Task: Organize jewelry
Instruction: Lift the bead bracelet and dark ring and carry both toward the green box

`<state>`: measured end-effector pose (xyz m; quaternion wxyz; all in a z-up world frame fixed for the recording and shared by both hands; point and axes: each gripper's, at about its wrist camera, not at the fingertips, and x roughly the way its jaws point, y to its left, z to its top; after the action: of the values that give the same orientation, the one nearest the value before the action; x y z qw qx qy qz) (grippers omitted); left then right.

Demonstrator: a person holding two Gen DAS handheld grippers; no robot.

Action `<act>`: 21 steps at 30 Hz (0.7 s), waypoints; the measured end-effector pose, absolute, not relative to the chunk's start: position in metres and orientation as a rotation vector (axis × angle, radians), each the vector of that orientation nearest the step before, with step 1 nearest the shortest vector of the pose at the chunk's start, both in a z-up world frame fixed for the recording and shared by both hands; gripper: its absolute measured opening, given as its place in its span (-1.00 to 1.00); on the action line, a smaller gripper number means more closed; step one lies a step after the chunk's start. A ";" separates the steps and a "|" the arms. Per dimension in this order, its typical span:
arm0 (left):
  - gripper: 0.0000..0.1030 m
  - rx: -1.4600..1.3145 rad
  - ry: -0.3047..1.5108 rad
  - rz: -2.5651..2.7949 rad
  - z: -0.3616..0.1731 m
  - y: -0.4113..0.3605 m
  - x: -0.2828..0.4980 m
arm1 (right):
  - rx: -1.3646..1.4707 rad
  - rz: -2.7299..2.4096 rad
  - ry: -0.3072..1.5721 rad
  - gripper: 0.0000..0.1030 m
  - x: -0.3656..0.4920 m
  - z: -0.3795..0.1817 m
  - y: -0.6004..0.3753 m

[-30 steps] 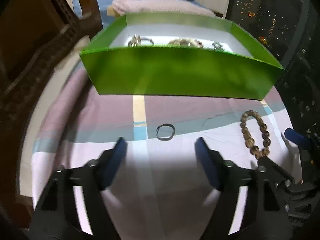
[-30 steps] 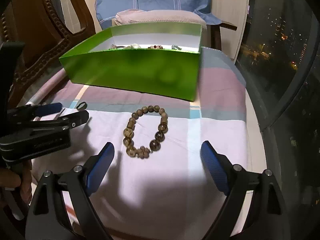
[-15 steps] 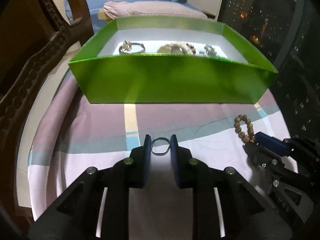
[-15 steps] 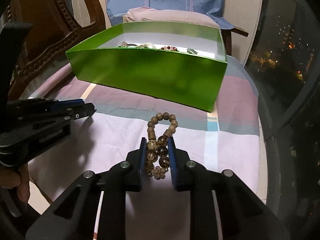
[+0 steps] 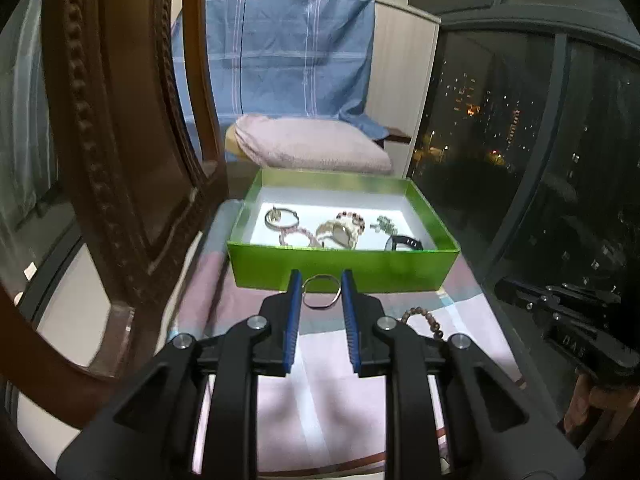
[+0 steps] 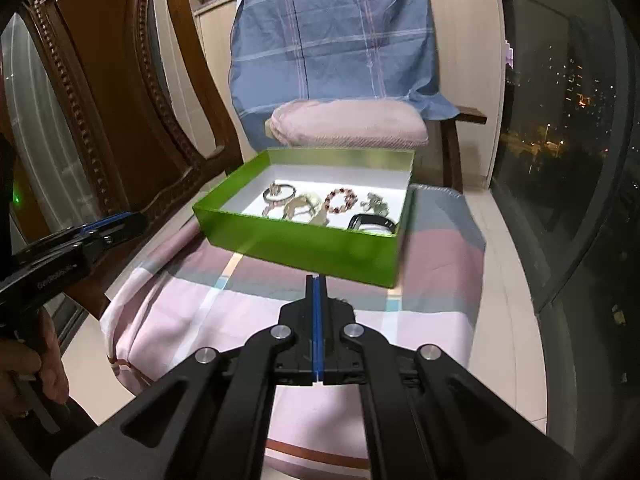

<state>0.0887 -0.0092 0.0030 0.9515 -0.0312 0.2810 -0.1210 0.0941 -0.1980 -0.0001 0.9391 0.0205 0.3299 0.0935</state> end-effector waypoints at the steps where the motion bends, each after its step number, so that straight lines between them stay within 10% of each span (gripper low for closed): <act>1: -0.62 -0.064 0.563 -0.243 0.005 -0.008 0.087 | 0.050 0.188 0.675 -0.99 0.096 0.000 -0.201; 8: -0.62 -0.042 0.594 -0.237 -0.004 -0.013 0.090 | 0.048 0.107 0.900 -0.96 0.134 -0.075 -0.203; 12: -0.62 -0.035 0.582 -0.251 0.000 -0.017 0.084 | -0.004 0.084 0.886 -0.10 0.137 -0.087 -0.184; 15: -0.62 -0.025 0.591 -0.257 -0.003 -0.020 0.086 | -0.027 0.064 0.901 -0.17 0.142 -0.092 -0.176; 18: -0.62 -0.023 0.598 -0.258 -0.005 -0.020 0.089 | -0.051 0.054 0.921 -0.79 0.147 -0.097 -0.173; 21: -0.61 -0.032 0.600 -0.255 -0.004 -0.017 0.091 | -0.046 0.070 0.922 -0.79 0.146 -0.093 -0.171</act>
<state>0.0907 -0.0169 -0.0042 0.9472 -0.0158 0.2946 -0.1254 0.1456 -0.1710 -0.0926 0.8948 -0.0224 0.4445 0.0337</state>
